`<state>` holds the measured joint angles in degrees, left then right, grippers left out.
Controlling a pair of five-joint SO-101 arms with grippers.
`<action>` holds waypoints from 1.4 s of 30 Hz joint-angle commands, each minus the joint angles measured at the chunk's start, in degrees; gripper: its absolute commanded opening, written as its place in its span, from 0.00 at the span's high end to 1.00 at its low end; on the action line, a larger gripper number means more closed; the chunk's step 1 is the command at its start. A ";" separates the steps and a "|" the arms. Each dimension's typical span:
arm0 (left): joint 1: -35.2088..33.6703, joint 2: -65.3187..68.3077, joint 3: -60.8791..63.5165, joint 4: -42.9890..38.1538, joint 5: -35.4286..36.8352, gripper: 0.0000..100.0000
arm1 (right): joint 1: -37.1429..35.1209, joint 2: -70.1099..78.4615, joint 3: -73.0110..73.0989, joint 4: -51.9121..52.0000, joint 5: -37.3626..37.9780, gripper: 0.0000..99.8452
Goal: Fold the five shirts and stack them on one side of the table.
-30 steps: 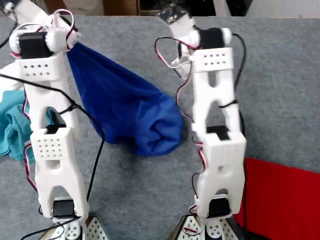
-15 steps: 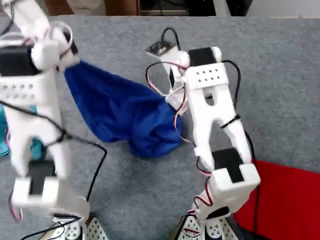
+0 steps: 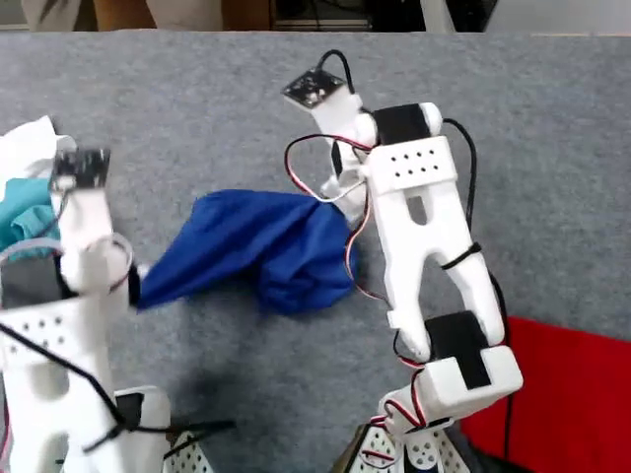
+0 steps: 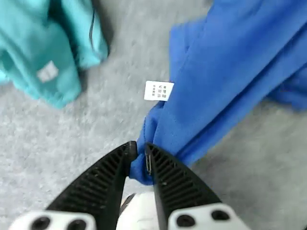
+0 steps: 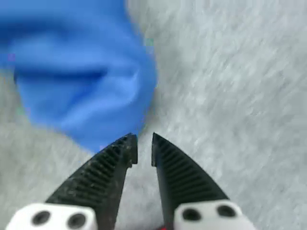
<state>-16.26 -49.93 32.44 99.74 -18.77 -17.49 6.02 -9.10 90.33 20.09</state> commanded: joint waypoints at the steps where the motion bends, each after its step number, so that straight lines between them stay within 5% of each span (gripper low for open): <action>1: -5.80 -7.16 6.42 -0.70 -7.03 0.98 | -3.03 5.41 -0.13 -5.80 -2.11 0.88; 9: -12.48 -11.91 7.47 -0.70 -9.32 0.98 | -6.90 31.08 -11.03 -6.07 -2.55 0.81; 14: -15.47 -12.09 7.47 -0.70 -9.23 0.98 | -8.75 39.34 -23.69 7.47 1.49 1.00; 17: -17.14 -12.00 7.47 -0.70 -9.23 0.98 | -7.78 39.43 -26.59 12.22 1.05 1.00; 25: -17.41 -11.82 20.40 -12.40 -9.05 0.98 | -5.76 17.98 2.59 10.46 3.52 1.00; 34: -17.41 -11.74 23.03 -18.46 -9.05 0.98 | -0.75 -9.10 37.32 -2.90 13.54 0.99; 42: -18.37 -11.74 22.42 -21.54 -9.05 0.98 | 1.36 -25.63 35.30 -2.20 14.68 0.85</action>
<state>-33.32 -61.45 55.47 79.60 -27.56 -17.05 -12.44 30.02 86.99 34.15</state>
